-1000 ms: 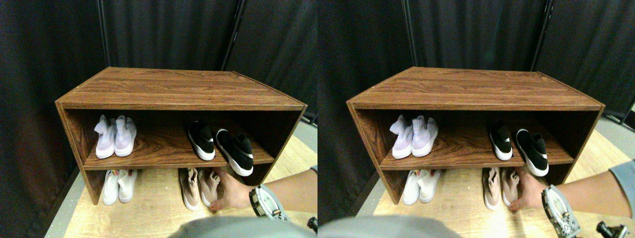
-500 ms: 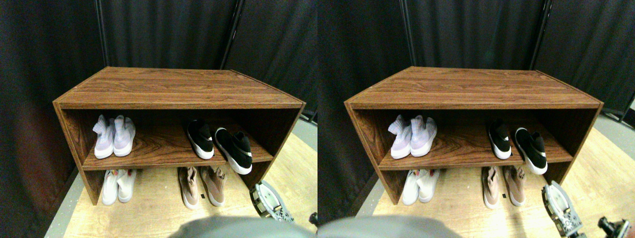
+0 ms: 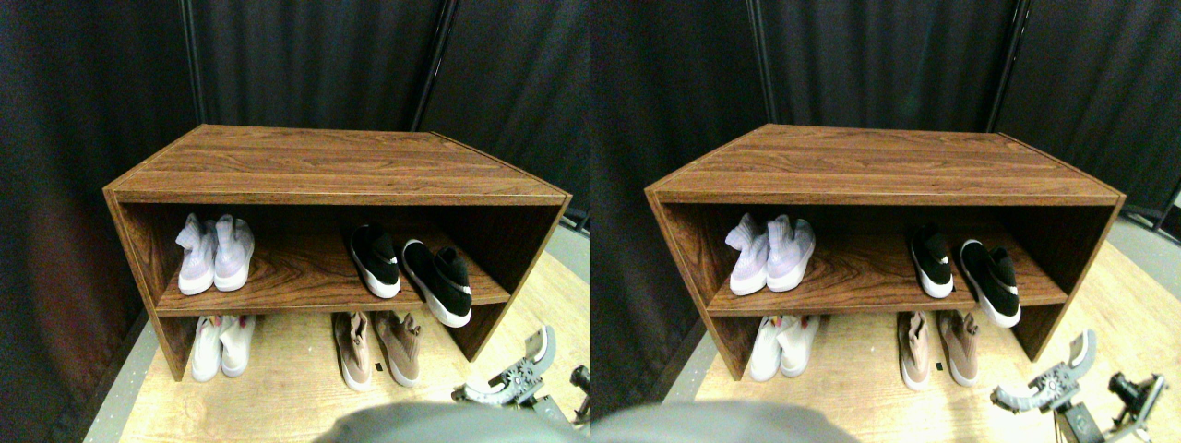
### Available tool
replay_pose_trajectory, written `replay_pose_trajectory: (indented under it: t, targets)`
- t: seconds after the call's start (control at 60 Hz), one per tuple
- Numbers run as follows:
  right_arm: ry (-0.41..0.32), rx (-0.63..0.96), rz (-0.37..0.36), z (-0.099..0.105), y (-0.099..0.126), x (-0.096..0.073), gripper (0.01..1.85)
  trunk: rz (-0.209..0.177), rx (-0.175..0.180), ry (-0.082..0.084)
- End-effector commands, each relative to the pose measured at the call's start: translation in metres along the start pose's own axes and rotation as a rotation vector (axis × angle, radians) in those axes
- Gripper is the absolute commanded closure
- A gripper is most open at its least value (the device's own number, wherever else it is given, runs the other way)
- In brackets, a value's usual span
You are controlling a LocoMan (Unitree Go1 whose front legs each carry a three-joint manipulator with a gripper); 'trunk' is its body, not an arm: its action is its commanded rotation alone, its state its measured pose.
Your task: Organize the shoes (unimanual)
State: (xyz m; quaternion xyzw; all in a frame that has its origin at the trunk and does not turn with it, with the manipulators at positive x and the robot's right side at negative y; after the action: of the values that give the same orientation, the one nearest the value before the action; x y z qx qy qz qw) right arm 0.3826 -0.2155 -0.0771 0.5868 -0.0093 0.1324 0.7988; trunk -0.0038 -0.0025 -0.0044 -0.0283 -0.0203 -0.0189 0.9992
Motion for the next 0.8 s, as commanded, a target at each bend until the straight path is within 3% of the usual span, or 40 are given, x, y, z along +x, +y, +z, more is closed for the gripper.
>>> replay_pose_trajectory:
  t: [0.017,0.117,0.567,0.8]
  targets:
    - [-0.026,-0.015,0.017,0.002,0.0,0.008,0.42,0.008,-0.011,0.02]
    - [-0.04,-0.004,0.007,0.003,-0.003,0.016,0.39,0.014,-0.016,0.023]
    - [-0.097,0.064,-0.092,0.0,-0.047,0.064,0.57,0.026,-0.026,0.025]
    - [-0.123,0.056,-0.12,0.001,-0.056,0.076,0.59,0.052,-0.036,0.019]
